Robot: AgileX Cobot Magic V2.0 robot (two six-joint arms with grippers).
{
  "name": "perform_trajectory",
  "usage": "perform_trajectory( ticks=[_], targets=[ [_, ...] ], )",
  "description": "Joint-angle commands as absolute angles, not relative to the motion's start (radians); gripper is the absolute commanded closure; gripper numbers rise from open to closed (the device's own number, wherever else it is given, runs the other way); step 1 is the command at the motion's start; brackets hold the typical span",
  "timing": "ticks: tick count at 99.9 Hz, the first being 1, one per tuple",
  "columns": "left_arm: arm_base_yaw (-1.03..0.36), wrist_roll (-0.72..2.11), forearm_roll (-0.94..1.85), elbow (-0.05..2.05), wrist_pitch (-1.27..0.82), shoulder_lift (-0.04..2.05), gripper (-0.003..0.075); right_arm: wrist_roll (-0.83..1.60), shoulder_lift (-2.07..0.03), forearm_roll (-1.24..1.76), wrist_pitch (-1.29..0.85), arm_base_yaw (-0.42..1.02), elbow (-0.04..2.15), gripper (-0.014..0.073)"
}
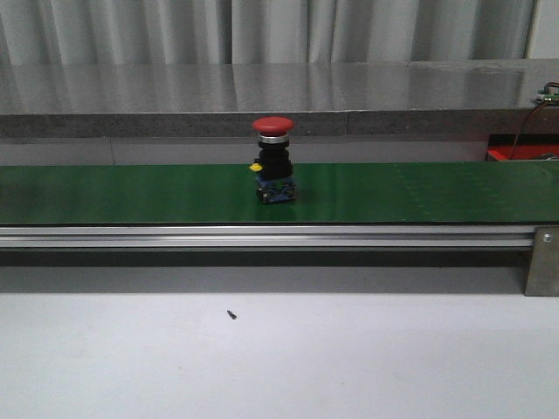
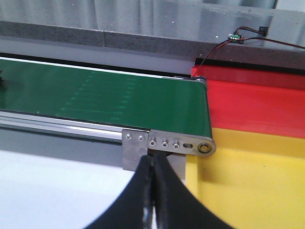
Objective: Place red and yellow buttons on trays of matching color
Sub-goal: 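Set the second red button on the belt, release, withdraw left gripper, then move the right gripper above the first red button at belt end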
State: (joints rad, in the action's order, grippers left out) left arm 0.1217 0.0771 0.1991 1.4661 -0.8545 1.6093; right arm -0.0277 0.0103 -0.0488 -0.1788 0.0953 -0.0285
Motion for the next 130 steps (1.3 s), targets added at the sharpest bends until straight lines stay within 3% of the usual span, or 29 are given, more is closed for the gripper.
perform_trajectory(
  ticks=[1, 27, 69, 81, 97, 118, 130],
  targets=[
    [0.095, 0.096, 0.239, 1.495, -0.821, 1.512, 0.011, -0.027, 0.029, -0.065, -0.1, 0.094, -0.011, 0.069],
    [0.003, 0.147, 0.24, 1.348, -0.709, 1.321, 0.0111, -0.027, 0.029, -0.065, -0.1, 0.094, -0.011, 0.069],
    [-0.032, 0.147, 0.24, 0.766, -0.34, 0.893, 0.0115, -0.027, 0.029, -0.065, -0.099, 0.093, -0.011, 0.069],
    [-0.032, 0.147, 0.238, 0.637, -0.316, 0.783, 0.0153, -0.027, 0.029, -0.065, -0.093, 0.093, -0.011, 0.069],
    [-0.032, 0.147, 0.236, 0.512, -0.264, 0.675, 0.0309, -0.027, 0.029, -0.065, -0.024, 0.093, -0.011, 0.069],
    [-0.032, 0.147, 0.241, 0.485, -0.24, 0.606, 0.0727, -0.027, 0.029, -0.034, 0.02, 0.093, 0.015, 0.069],
    [-0.032, 0.147, 0.241, 0.485, -0.236, 0.606, 0.074, -0.027, 0.007, 0.015, -0.015, 0.093, 0.082, 0.069]
  ],
)
